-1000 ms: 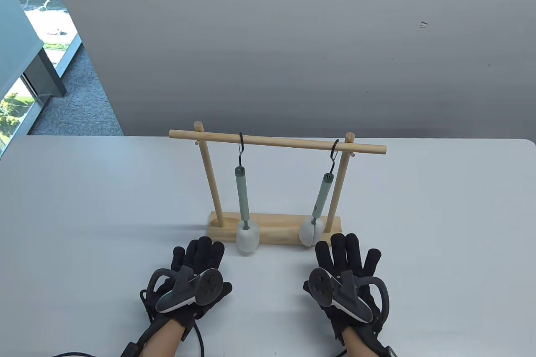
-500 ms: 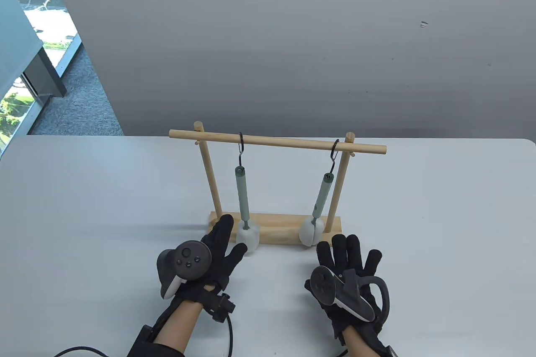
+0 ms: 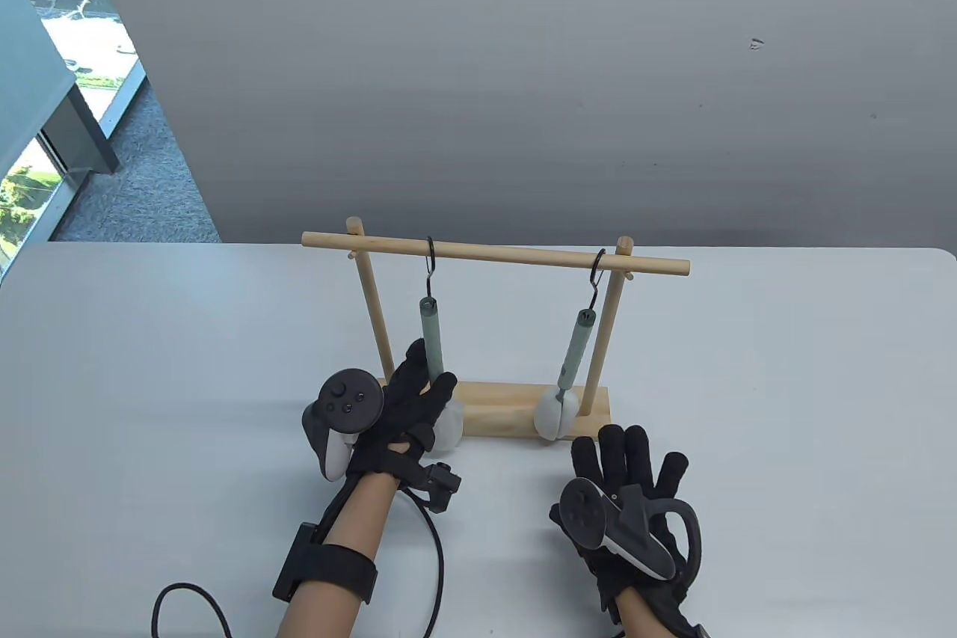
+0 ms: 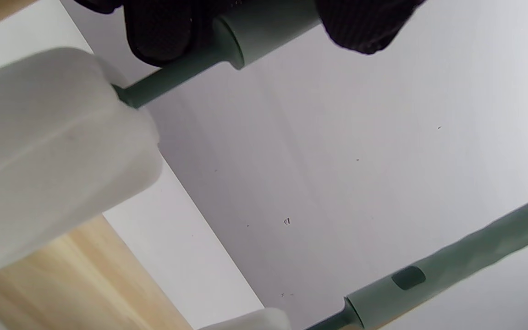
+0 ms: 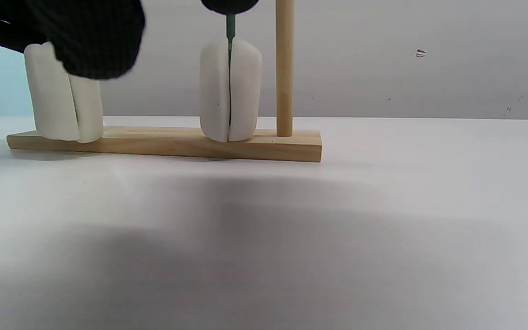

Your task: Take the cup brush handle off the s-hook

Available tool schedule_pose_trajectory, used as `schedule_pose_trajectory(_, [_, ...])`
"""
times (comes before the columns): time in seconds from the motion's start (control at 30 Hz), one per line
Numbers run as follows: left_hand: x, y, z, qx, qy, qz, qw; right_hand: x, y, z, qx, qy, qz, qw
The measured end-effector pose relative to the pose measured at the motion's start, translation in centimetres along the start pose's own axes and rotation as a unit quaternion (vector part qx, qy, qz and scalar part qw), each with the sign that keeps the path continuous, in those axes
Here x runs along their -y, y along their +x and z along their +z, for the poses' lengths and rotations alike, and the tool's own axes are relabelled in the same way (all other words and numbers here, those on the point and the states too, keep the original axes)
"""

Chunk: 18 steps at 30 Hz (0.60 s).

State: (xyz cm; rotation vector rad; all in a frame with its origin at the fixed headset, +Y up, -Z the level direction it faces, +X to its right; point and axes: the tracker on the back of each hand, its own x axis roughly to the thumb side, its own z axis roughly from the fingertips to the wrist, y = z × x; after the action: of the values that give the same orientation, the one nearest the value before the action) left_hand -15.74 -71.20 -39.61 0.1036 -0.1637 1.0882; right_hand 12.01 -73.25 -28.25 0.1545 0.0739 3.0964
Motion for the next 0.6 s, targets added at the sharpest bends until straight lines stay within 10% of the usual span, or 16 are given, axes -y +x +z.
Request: schedule_pose_trajectory(0.6, [0.3, 1.0, 1.1, -0.007, -0.056, 0.093, 0.994, 0.1, -0.4, 0.3, -0.006, 0.006, -0.009, 1.000])
